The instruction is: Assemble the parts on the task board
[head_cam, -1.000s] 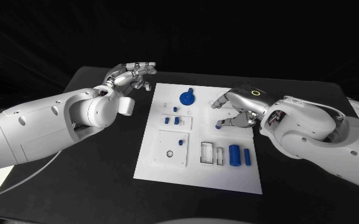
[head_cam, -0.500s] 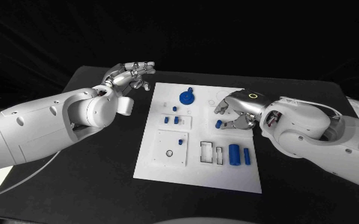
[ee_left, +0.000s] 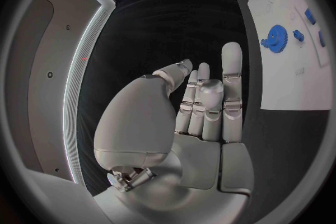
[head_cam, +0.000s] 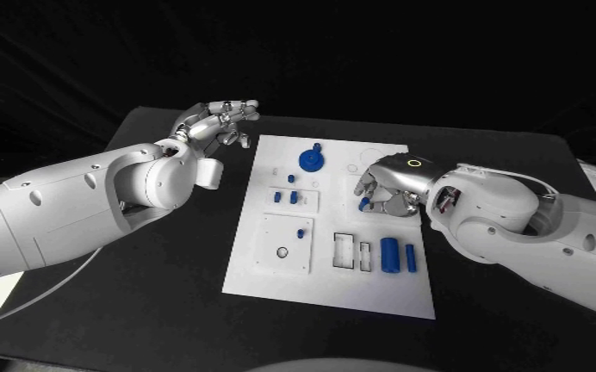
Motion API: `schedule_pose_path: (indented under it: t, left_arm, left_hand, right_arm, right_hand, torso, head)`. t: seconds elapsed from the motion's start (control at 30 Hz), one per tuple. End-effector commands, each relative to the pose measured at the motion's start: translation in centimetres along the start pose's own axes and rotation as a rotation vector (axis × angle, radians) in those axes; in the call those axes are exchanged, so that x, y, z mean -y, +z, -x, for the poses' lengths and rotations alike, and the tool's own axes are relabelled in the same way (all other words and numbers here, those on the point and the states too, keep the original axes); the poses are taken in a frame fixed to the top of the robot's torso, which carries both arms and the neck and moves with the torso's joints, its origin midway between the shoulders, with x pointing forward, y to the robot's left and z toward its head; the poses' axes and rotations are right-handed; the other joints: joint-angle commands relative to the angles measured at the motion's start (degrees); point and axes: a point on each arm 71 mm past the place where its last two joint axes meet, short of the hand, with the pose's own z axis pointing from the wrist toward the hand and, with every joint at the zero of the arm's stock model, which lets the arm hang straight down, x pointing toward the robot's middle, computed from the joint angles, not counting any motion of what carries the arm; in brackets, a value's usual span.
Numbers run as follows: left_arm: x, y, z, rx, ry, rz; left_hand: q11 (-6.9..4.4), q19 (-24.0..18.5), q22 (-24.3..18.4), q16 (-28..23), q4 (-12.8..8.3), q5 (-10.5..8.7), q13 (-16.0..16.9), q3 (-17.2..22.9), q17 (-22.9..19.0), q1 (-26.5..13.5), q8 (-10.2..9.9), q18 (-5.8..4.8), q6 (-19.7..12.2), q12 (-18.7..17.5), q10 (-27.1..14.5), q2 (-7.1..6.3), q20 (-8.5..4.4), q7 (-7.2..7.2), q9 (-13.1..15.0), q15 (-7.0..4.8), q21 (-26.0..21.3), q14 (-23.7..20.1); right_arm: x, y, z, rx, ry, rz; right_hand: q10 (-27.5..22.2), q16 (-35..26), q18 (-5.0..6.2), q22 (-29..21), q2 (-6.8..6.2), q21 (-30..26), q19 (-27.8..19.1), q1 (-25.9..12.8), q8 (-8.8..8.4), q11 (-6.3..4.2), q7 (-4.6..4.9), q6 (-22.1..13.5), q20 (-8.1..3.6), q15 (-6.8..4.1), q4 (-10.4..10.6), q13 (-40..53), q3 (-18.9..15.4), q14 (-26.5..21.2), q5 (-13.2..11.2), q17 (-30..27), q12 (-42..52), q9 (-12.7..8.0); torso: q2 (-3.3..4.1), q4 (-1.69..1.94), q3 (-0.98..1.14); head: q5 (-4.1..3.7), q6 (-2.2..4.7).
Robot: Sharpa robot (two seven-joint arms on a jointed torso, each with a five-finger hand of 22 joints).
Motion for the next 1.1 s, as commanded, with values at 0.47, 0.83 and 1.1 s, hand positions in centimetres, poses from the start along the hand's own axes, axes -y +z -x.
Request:
schedule_pose_path:
  t: [0.47,0.83,1.1]
  left_arm:
    - [0.08,0.0,-0.19,-0.021,-0.001,-0.008]
    - [0.09,-0.02,-0.16,-0.02,-0.001,-0.008]
    - [0.09,0.0,-0.15,-0.019,0.0,-0.009]
  left_hand:
    - [-0.02,-0.2,0.0,-0.1,-0.3,0.22,0.1,0.0,-0.1,0.0,0.0,0.68,-0.3,0.2,-0.3,0.53,0.02,0.05,-0.1,-0.06,-0.3,-0.4]
    - [-0.02,-0.2,0.0,-0.1,-0.3,0.22,0.1,0.0,-0.1,0.0,0.0,0.68,-0.3,0.2,-0.3,0.53,0.02,0.05,-0.1,-0.06,-0.3,-0.4]
    - [-0.03,-0.1,0.1,-0.1,-0.3,0.24,0.2,0.0,-0.1,0.1,0.1,0.67,-0.4,0.5,-0.5,0.66,0.05,0.05,0.0,-0.05,-0.2,-0.4]
  right_arm:
    - [-0.35,0.23,-0.49,-0.03,-0.021,0.014]
    - [-0.47,0.42,-0.63,-0.012,-0.038,0.011]
    - [-0.73,0.42,-0.36,0.031,-0.054,0.021]
  right_hand:
    - [2.5,0.3,0.73,0.4,0.04,0.5,0.3,0.3,0.23,-0.13,0.11,2.1,-0.58,-0.65,-0.1,-0.1,2.6,2.8,-0.2,0.3,-1.7,0.1]
    - [5.2,0.8,0.63,1.0,0.91,0.9,0.6,1.7,0.86,-0.64,-0.24,5.2,-1.0,-1.11,-1.4,0.1,6.6,2.9,-0.4,0.8,-2.8,0.5]
    - [7.7,1.6,0.4,2.4,1.7,1.8,1.0,2.9,1.46,-1.14,-0.39,7.4,-1.55,-1.53,-3.9,0.3,10.0,3.1,-0.4,1.8,-3.2,1.1]
  torso:
    - [0.01,-0.03,0.0]
    - [-0.02,0.05,-0.01]
    - [-0.05,0.03,0.0]
  head:
    - [-0.02,-0.3]
    - [-0.12,-0.59]
    - [-0.16,-0.75]
